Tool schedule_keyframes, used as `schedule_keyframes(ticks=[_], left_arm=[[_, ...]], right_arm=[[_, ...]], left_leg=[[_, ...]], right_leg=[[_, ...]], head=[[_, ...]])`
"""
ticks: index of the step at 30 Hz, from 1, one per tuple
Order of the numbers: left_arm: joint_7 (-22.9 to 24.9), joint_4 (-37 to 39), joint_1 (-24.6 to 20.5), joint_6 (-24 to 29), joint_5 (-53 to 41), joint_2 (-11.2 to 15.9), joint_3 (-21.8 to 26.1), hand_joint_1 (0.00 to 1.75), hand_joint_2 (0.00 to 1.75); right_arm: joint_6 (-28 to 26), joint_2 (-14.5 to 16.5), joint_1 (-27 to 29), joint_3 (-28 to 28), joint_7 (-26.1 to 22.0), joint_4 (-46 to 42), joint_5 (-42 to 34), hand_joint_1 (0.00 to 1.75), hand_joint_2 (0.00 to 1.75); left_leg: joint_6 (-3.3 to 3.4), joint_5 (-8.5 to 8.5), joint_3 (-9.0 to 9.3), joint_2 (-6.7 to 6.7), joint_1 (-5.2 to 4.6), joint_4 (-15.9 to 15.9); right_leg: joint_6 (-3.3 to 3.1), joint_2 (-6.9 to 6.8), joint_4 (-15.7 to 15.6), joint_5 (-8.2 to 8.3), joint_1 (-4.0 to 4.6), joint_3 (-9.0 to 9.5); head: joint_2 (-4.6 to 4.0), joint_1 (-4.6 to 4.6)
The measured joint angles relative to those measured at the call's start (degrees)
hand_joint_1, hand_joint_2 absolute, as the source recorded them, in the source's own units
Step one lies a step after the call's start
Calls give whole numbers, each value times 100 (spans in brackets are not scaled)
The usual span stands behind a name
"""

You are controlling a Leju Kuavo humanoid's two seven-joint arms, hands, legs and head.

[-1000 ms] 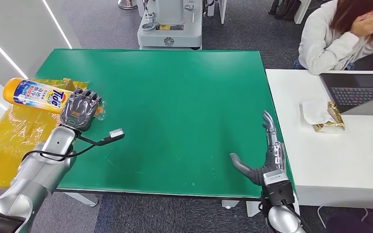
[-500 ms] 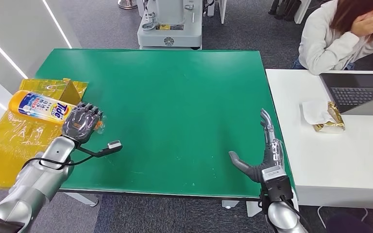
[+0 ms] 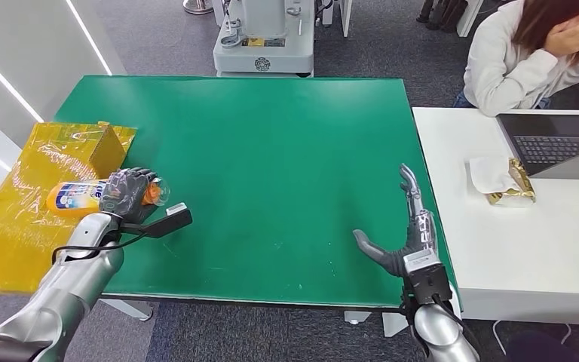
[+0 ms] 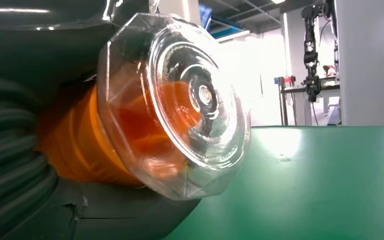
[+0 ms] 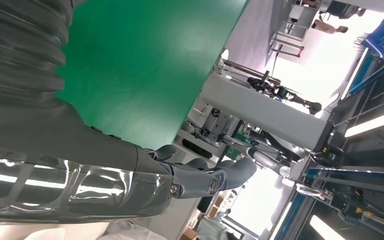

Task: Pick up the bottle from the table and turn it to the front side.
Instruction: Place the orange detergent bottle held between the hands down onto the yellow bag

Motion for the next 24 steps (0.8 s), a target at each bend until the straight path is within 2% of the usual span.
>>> schedule_keyframes(ticks=[10, 14, 24], left_arm=[[85, 54, -52, -81, -108, -98, 145, 175, 175], [280, 75, -55, -28, -446, -105, 132, 175, 175], [792, 183, -46, 33, -1252, -99, -219, 175, 175]], right_arm=[[67, 2, -109, 13, 13, 94, -22, 0, 175], [75, 4, -140, 24, 14, 131, -24, 0, 175], [43, 51, -172, 71, 80, 215, -32, 0, 175]], left_leg=[[0, 0, 0, 0, 0, 0], [0, 0, 0, 1, 0, 0], [0, 0, 0, 0, 0, -1]], right_leg=[[0, 0, 0, 0, 0, 0], [0, 0, 0, 0, 0, 0], [0, 0, 0, 0, 0, 0]], head=[[0, 0], [0, 1], [0, 0]])
